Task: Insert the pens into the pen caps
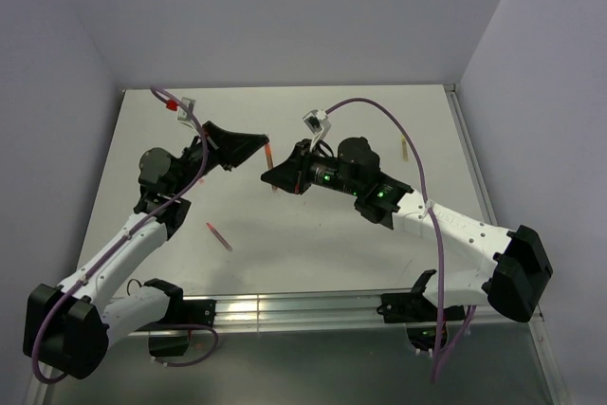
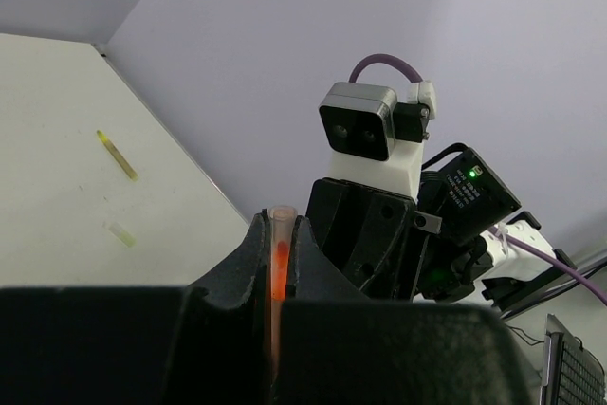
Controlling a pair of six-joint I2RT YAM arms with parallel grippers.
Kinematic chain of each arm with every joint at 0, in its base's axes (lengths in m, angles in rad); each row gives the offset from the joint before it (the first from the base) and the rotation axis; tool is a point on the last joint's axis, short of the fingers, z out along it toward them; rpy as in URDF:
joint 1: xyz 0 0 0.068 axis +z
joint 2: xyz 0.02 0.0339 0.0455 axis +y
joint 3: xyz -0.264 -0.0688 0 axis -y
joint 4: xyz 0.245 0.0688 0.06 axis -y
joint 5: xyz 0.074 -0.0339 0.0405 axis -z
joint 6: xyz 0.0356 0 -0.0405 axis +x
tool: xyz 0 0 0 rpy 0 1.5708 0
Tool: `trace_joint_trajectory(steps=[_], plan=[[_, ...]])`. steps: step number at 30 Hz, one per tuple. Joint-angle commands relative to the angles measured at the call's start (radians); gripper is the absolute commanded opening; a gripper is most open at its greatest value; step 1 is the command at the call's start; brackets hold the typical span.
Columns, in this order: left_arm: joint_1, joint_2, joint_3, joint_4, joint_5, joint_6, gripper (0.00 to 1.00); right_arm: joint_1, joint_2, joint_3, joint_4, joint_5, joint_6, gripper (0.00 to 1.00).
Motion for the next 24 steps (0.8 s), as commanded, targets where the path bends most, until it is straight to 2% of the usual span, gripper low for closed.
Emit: trace_joint_trajectory(steps=[1,24], plan=[[-0.054,-0.035,-0.022,0.026,0.169,0.009,0.0,-0.02,-0.004,0.05,0.088,0.101,-0.021,0.0],[-0.09,-0.045,-0.038,0.03,0.206,0.056,0.0,-0.049,-0.027,0.068,0.114,0.096,-0.042,0.0]])
